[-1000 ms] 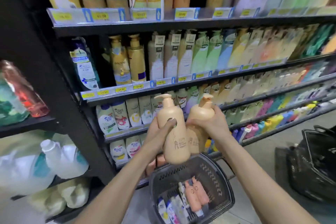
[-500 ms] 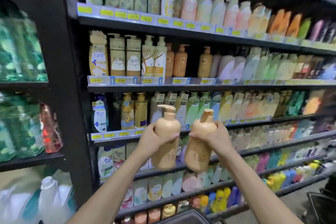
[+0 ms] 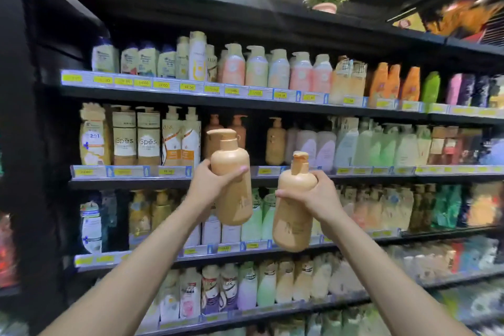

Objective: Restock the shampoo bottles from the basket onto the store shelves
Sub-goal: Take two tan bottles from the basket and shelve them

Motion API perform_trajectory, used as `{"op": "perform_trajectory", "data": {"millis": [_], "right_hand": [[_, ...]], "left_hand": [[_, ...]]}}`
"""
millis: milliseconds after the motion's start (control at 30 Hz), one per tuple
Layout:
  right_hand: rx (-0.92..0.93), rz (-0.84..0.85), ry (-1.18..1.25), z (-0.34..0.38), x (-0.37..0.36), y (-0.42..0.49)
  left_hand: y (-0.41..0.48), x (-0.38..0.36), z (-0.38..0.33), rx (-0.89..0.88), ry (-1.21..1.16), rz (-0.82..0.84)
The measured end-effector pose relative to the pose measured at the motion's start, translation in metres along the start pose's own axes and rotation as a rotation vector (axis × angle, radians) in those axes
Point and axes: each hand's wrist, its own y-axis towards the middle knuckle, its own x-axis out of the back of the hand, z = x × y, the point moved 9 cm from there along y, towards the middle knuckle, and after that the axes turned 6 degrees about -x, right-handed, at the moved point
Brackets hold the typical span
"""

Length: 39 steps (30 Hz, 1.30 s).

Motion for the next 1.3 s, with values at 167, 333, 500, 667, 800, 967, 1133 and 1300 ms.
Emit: {"op": "perform_trajectory", "data": {"millis": [167, 333, 500, 667, 800, 967, 1133, 1300], "right_hand": [[0.071, 0.001, 0.01, 0.02, 0.007, 0.06], [0.135, -0.059, 0.037, 0.038, 0.006, 0.112], [0.135, -0.125, 0.081, 0.036, 0.003, 0.159], [0.165, -0.15, 0.086, 0.039, 0.0, 0.201], [0.177, -0.134, 0.094, 0.034, -0.005, 0.231], [0.263, -0.081, 0.073, 0.029, -0.012, 0.258], [0.317, -0.016, 0.045, 0.022, -0.015, 0.282], [0.352, 0.007, 0.015, 0.008, -0.012, 0.294]], "left_hand": [[0.049, -0.006, -0.02, -0.094, 0.077, -0.065], [0.102, -0.021, -0.022, -0.164, 0.115, -0.051], [0.147, -0.052, -0.014, -0.223, 0.136, -0.016], [0.186, -0.076, 0.008, -0.196, 0.119, 0.002], [0.205, -0.096, 0.027, -0.171, 0.128, -0.003], [0.221, -0.122, 0.044, -0.163, 0.186, -0.019], [0.231, -0.146, 0.048, -0.183, 0.302, 0.0], [0.235, -0.152, 0.077, -0.099, 0.379, -0.016]]}}
